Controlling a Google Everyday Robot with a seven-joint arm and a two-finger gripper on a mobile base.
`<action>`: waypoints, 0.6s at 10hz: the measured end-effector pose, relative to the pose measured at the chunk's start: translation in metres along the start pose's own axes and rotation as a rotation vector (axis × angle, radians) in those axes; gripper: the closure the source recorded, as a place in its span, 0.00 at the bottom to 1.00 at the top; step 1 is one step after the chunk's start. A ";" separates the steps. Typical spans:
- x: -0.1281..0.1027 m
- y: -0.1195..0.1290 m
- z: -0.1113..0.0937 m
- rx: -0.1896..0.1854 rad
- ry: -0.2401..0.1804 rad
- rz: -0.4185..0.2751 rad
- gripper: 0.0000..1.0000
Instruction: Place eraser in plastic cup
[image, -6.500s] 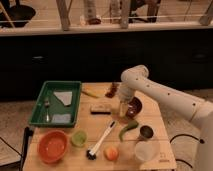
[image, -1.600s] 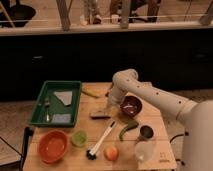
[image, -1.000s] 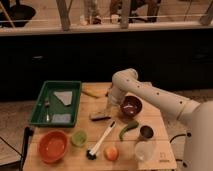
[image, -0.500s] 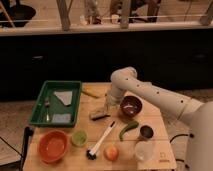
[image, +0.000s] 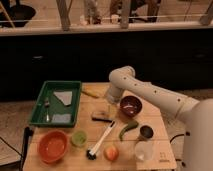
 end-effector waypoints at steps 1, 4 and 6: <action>-0.002 -0.002 -0.001 0.008 0.004 0.006 0.20; -0.015 -0.010 0.003 0.030 0.014 0.038 0.20; -0.022 -0.016 0.010 0.046 0.014 0.084 0.20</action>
